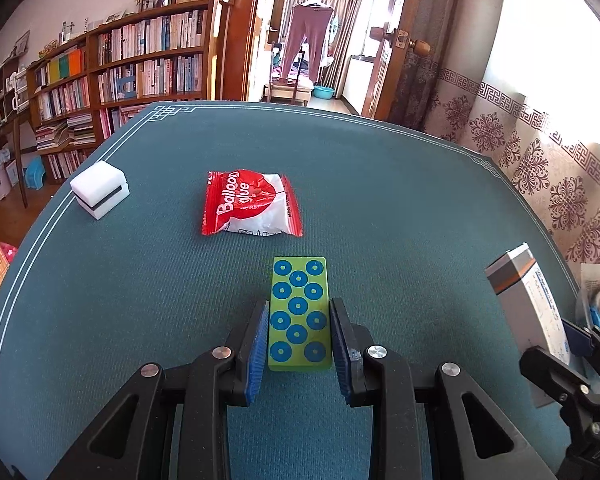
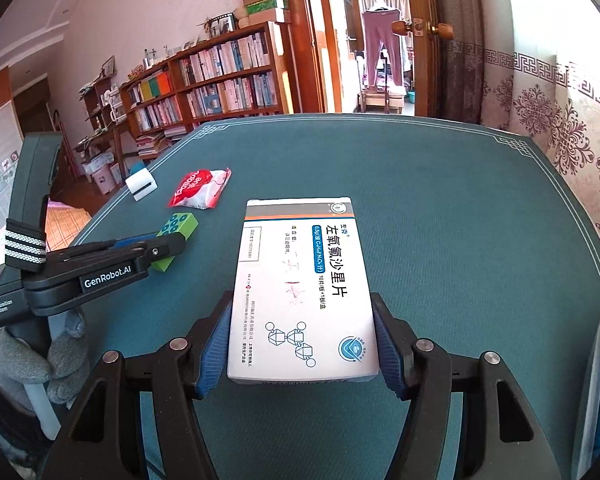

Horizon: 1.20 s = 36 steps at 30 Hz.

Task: Organize objects
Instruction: 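Carry the medicine box and green block toward the clear bowl with both grippers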

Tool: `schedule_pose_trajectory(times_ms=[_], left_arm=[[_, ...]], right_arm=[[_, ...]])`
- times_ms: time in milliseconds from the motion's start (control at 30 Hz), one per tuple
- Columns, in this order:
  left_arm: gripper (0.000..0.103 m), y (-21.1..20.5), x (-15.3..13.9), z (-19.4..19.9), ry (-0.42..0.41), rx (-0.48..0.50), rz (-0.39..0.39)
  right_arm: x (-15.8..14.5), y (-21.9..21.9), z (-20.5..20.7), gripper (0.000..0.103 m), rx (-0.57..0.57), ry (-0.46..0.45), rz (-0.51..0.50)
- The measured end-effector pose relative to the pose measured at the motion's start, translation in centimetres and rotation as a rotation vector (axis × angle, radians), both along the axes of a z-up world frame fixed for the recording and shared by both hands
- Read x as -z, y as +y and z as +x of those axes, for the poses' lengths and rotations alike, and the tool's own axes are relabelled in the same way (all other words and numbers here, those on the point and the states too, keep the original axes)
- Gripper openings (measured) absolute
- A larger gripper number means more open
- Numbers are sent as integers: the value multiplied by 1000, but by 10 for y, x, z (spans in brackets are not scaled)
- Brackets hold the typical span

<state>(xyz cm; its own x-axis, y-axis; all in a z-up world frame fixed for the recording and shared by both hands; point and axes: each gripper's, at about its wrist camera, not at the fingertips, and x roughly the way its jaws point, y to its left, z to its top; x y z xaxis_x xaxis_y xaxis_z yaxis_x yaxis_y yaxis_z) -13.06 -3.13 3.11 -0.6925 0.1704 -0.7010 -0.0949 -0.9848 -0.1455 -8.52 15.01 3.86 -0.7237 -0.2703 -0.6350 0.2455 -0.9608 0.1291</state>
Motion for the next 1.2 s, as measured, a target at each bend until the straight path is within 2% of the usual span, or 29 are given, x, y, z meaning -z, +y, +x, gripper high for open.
schedule_pose_trajectory(times_ms=[400, 633, 900, 1200], left_arm=[[31, 18, 3, 11, -1, 37, -34], [31, 34, 1, 18, 4, 82, -64], [31, 51, -5, 28, 14, 124, -77], [31, 74, -13, 42, 20, 176, -78]], right_arm=[[-26, 66, 53, 64, 127, 54, -49], [-37, 110, 85, 64, 232, 82, -25], [-55, 177, 121, 64, 421, 140, -16], [-44, 242, 140, 64, 601, 118, -7]])
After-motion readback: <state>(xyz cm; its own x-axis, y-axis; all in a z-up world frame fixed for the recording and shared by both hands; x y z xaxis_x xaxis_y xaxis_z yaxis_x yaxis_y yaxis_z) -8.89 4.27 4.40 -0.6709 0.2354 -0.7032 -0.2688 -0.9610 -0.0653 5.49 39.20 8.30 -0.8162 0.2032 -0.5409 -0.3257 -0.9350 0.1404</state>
